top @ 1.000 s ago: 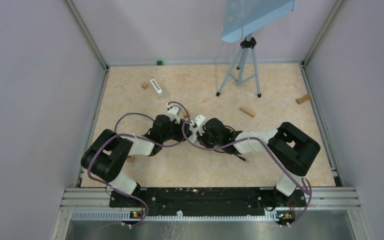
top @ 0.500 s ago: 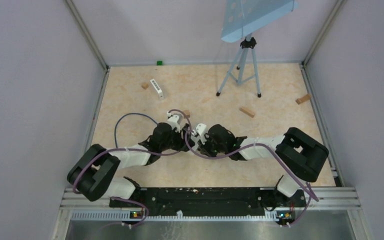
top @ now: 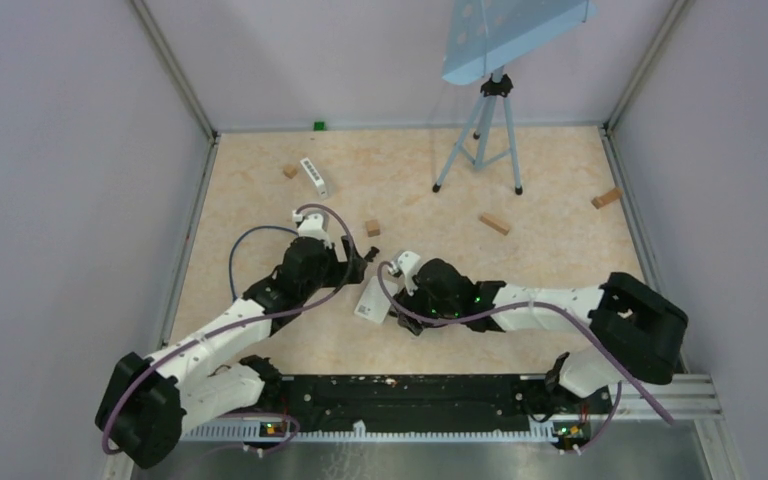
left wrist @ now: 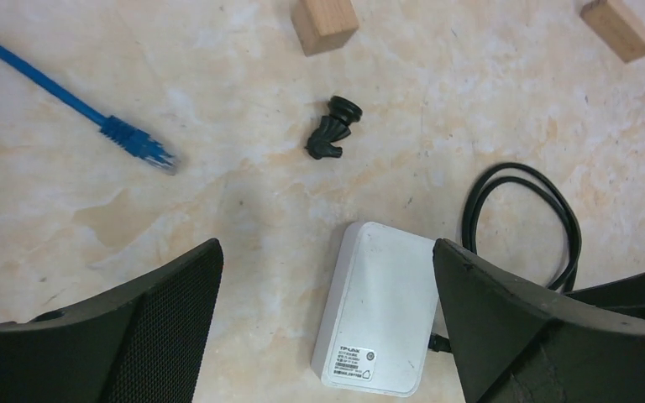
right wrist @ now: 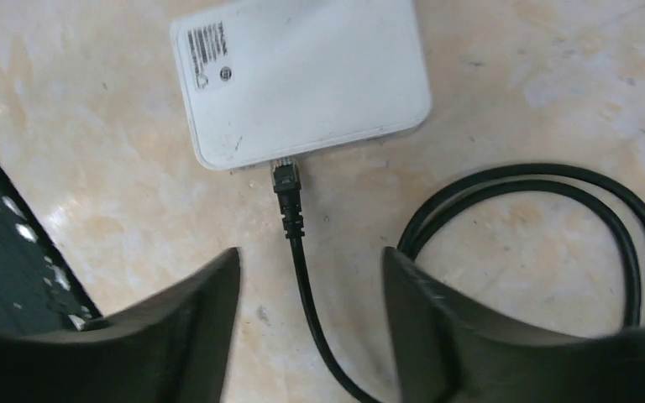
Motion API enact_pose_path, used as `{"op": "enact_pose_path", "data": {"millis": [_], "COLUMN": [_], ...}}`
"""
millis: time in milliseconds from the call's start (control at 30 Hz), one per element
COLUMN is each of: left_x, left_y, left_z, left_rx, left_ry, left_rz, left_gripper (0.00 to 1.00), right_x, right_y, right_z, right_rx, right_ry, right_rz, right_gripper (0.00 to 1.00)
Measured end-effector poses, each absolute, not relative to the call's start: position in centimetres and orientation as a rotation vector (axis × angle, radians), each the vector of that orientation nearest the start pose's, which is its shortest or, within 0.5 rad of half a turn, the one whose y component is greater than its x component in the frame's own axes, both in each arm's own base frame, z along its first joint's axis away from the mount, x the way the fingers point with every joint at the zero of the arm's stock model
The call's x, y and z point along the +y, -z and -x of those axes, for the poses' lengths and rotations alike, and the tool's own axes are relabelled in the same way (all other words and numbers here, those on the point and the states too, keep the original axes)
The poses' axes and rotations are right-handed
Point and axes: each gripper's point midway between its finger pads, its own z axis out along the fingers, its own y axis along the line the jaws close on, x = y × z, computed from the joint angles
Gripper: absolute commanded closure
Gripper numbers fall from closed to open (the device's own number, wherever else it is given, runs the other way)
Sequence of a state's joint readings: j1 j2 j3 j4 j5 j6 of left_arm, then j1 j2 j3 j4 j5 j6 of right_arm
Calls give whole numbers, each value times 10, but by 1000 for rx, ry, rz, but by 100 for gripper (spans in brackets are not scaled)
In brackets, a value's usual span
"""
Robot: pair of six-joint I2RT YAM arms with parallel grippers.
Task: Insert the plug into the switch port
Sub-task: Insert the connector into the switch port, then pick up the connector from the center of the board.
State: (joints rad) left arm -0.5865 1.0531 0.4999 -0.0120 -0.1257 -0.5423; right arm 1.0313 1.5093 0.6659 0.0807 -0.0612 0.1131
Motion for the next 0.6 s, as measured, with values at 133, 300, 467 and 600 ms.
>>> {"op": "enact_pose_path", "data": {"millis": [133, 300, 467, 600], "left_x": [-163, -150, -145, -139], "left_y": [-119, -129, -136, -134], "left_z": [-266, -267, -277, -280], "left_rx": [2145, 2161, 2182, 2201], "left_ry": [486, 427, 381, 362], "left_rz": [95, 147, 187, 234], "left_gripper": [1, 1, 1, 1], "right_x": [311, 303, 289, 264], "right_y": [-67, -91, -104, -115], "right_z": [-181, -195, -209, -220], "right_rx": [2142, 2171, 2215, 2268], "right_ry": [-608, -551, -480, -433], "right_rz": [958, 770, 580, 390], "right_gripper": [28, 28, 26, 25]}}
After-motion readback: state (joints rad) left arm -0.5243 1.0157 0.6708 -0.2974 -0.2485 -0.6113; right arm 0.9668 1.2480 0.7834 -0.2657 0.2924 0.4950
